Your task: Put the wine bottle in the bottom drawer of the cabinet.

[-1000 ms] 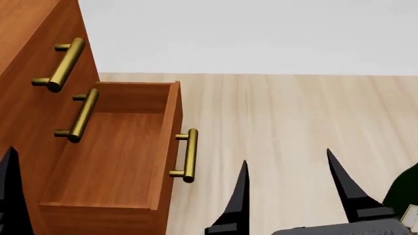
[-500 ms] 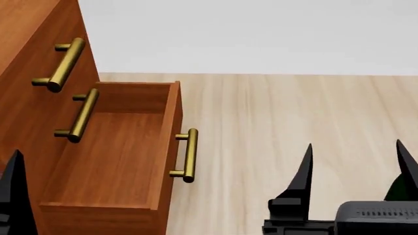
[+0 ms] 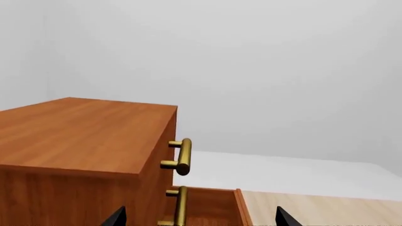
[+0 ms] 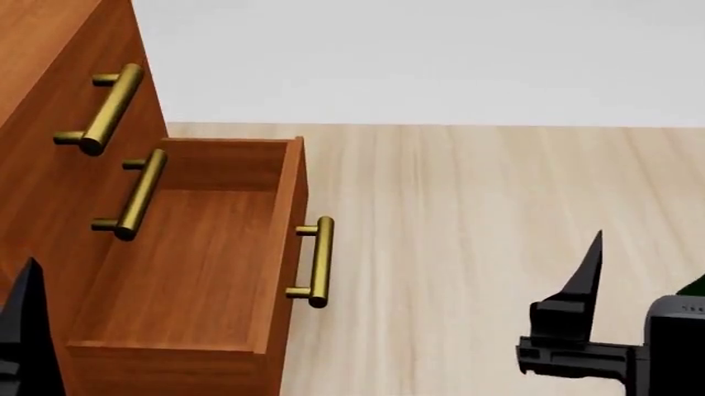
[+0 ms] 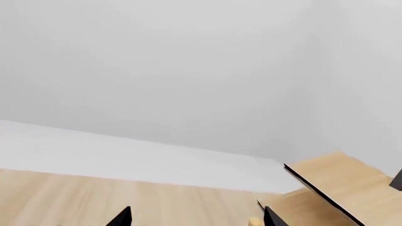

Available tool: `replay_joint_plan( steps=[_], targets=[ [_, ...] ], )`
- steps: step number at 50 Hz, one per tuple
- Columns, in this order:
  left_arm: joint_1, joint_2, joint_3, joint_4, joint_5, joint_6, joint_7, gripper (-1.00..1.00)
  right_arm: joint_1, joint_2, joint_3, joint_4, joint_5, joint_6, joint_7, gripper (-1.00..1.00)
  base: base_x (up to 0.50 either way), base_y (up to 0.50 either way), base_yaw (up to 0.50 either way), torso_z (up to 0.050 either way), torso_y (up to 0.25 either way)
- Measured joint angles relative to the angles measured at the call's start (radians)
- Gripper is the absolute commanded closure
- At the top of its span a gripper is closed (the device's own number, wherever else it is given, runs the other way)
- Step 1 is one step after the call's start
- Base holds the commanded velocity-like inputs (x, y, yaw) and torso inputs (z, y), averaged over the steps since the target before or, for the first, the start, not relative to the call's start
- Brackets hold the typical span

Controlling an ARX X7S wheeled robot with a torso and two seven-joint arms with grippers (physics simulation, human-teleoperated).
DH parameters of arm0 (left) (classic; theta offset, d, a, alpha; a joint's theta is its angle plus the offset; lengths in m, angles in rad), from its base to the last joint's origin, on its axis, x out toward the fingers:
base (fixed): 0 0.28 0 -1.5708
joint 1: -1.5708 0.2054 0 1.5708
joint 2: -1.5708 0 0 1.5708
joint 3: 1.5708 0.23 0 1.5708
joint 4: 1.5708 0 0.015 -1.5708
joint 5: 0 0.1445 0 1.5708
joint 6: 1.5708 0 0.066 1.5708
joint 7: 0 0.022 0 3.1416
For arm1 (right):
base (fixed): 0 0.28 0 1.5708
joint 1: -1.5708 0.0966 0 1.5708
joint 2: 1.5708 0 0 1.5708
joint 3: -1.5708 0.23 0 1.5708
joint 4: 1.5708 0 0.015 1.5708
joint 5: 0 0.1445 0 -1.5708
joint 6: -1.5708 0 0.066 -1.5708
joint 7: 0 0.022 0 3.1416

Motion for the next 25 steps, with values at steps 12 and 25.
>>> replay_joint_plan(
  steps=[12,25],
  targets=[
    [0.005,-0.001,0.003,-0.004,0.006,0.005,0.0,-1.0,-0.011,0.008,0.044,0.085,0.016,-0.034,-0.031,-1.0,0.0,0.0,0.0,0.0,0.0],
    [0.009,-0.006,0.002,-0.002,0.009,0.015,-0.006,-1.0,-0.025,-0.004,0.087,0.178,0.034,-0.084,-0.074,-1.0,0.0,0.0,0.0,0.0,0.0]
  ],
)
